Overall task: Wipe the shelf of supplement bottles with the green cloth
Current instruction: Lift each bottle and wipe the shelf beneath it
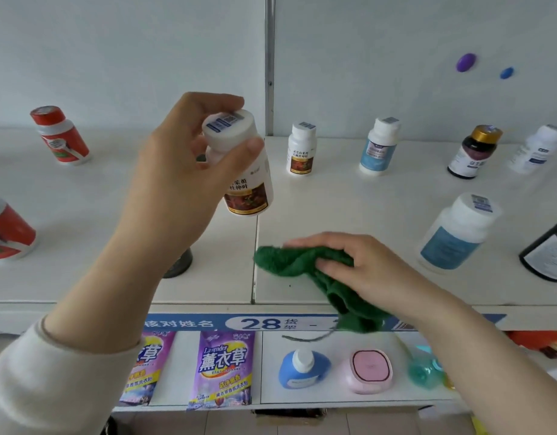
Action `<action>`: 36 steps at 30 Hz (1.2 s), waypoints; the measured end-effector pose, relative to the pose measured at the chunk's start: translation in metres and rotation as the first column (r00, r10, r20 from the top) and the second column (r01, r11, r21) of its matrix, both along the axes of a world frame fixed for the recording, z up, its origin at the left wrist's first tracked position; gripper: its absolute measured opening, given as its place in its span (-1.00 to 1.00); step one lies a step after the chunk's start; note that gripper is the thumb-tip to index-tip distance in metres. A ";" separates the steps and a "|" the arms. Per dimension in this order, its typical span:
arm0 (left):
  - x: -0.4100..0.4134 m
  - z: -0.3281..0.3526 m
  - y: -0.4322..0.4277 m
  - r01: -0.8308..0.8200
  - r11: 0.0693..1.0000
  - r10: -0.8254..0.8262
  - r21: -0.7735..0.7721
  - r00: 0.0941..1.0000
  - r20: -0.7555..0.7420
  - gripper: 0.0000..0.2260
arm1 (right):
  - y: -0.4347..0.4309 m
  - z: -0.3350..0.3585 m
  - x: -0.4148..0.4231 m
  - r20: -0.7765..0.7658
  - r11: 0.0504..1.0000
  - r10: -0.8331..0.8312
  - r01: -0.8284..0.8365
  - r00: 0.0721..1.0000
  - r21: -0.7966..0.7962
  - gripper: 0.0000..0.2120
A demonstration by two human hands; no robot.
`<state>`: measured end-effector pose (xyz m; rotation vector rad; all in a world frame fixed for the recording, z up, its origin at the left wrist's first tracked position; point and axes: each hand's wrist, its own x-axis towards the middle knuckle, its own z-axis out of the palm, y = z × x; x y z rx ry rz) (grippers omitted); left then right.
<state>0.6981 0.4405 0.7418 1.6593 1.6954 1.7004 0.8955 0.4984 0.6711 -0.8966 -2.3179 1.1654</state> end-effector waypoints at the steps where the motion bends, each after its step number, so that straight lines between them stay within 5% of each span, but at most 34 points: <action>1: 0.001 0.000 0.000 0.003 1.000 -0.003 -0.003 1.000 -0.005 -0.77 | 0.016 0.003 0.000 -0.002 0.990 -0.123 0.123 0.992 0.071 -0.56; 5: 0.002 0.001 -0.003 0.003 1.000 -0.003 -0.022 1.000 -0.029 -0.77 | 0.068 -0.004 -0.015 0.099 0.826 -0.530 0.487 0.842 0.283 -0.64; 8: 0.003 -0.001 -0.004 0.005 0.999 -0.008 -0.053 0.999 -0.053 -0.77 | 0.058 -0.020 -0.032 0.156 0.861 -0.451 0.383 0.879 0.335 -0.63; 13: 0.007 -0.006 -0.007 0.017 0.999 -0.019 -0.049 0.999 -0.049 -0.77 | -0.017 -0.023 -0.025 0.121 0.961 -0.018 -0.016 0.993 0.277 -0.59; 17: 0.021 -0.012 -0.007 0.058 0.994 -0.063 -0.089 0.997 -0.053 -0.76 | -0.057 -0.020 0.006 0.075 0.979 0.099 -0.111 0.992 0.172 -0.60; 29: 0.123 -0.059 0.024 0.072 0.967 -0.081 -0.244 0.996 -0.024 -0.74 | -0.048 -0.003 0.145 -0.155 0.968 -0.249 0.247 0.956 -0.028 -0.57; 36: 0.150 -0.072 0.031 -0.030 0.958 0.012 -0.286 0.998 -0.067 -0.71 | -0.029 0.003 0.214 -0.319 0.882 -0.430 0.318 0.845 -0.349 -0.61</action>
